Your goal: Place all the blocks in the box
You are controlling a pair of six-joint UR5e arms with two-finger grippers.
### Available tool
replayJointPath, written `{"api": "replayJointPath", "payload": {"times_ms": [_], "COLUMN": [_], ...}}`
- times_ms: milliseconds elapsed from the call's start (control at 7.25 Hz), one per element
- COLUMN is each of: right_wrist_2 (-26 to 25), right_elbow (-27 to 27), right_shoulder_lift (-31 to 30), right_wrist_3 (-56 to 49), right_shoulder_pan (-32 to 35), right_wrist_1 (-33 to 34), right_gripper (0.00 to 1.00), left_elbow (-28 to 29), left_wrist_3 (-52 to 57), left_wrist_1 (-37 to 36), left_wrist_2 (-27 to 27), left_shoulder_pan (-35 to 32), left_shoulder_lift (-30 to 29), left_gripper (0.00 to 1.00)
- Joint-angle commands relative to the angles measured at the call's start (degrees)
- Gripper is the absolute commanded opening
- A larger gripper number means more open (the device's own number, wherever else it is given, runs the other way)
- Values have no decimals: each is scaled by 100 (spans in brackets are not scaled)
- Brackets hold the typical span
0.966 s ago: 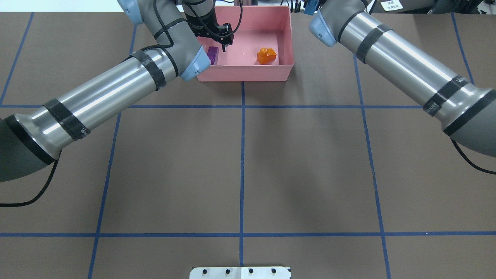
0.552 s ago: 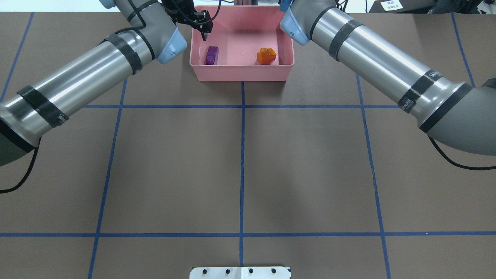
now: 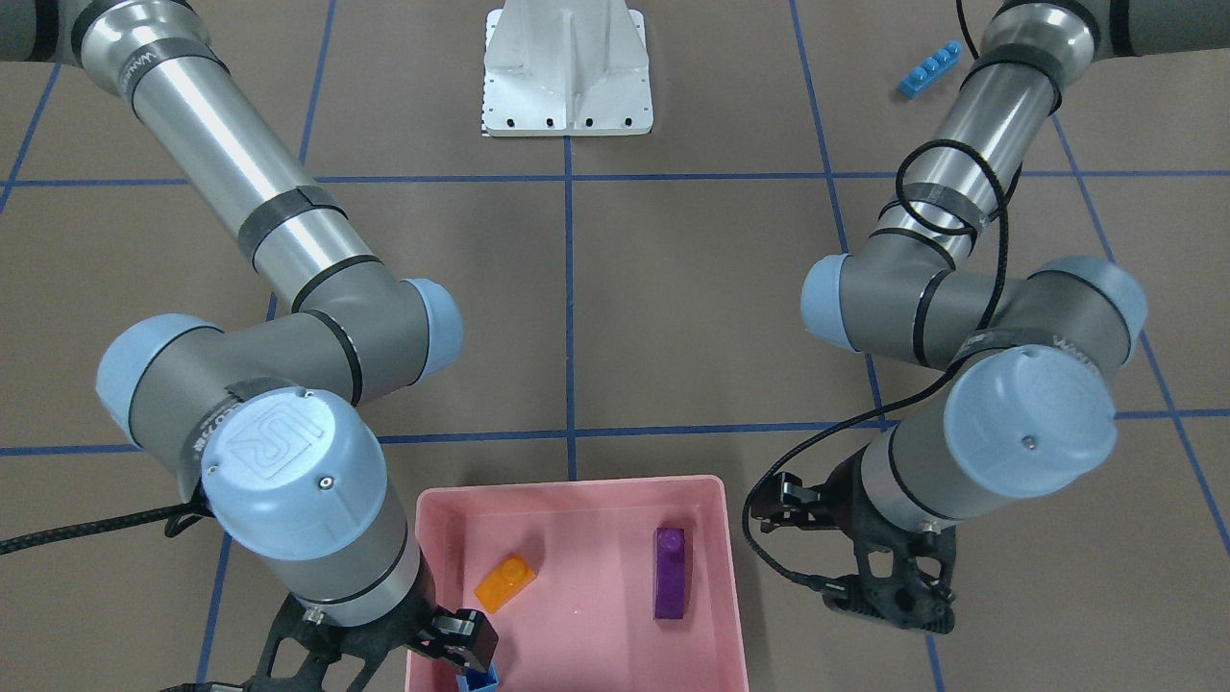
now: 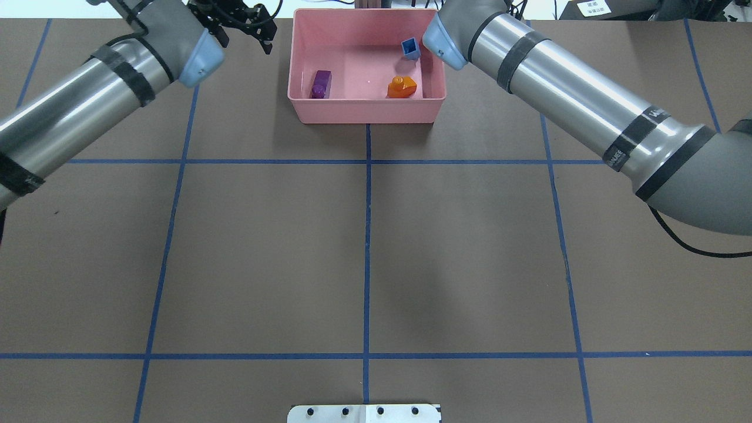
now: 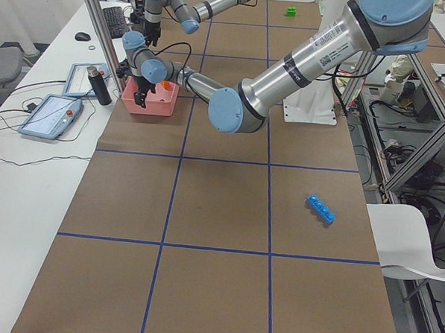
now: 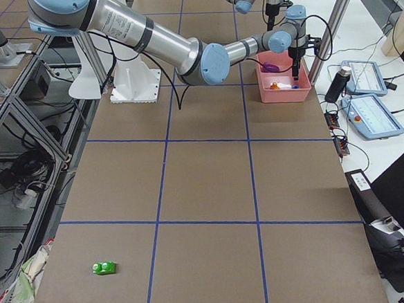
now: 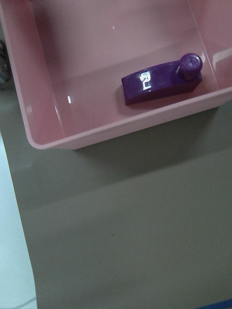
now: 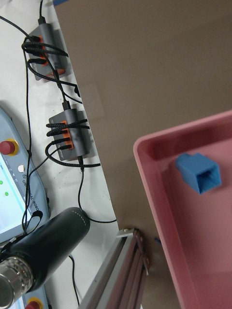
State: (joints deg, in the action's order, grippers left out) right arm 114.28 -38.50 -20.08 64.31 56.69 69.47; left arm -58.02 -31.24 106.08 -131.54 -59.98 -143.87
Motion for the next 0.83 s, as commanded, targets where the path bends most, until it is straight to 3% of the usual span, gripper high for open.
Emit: {"api": "replayJointPath", "payload": {"times_ms": [0, 138, 276, 552, 690], "right_wrist_2": [226, 453, 803, 1000, 1174], "right_elbow": [9, 0, -61, -1101, -1707], "right_shoulder_lift": [-153, -180, -233, -1134, -1582], "right_wrist_3": [-961, -1199, -1419, -1552, -1675], "right_shoulder_pan": [333, 474, 640, 817, 922], "right_wrist_1": [365, 356, 365, 391, 653], "right_gripper": [100, 100, 100, 100, 100], "left_elbow": [-1867, -2810, -3864, -4949, -5678], "left_wrist_3": [13, 13, -4, -501, -531], "left_wrist_1": [26, 18, 35, 36, 62], "left_wrist_2": [-355, -233, -232, -242, -67], "left_shoulder_pan": [-181, -241, -146, 345, 825], "left_shoulder_lift": [1815, 2488, 3661, 4363, 5133], "left_gripper": [100, 100, 100, 100, 100]}}
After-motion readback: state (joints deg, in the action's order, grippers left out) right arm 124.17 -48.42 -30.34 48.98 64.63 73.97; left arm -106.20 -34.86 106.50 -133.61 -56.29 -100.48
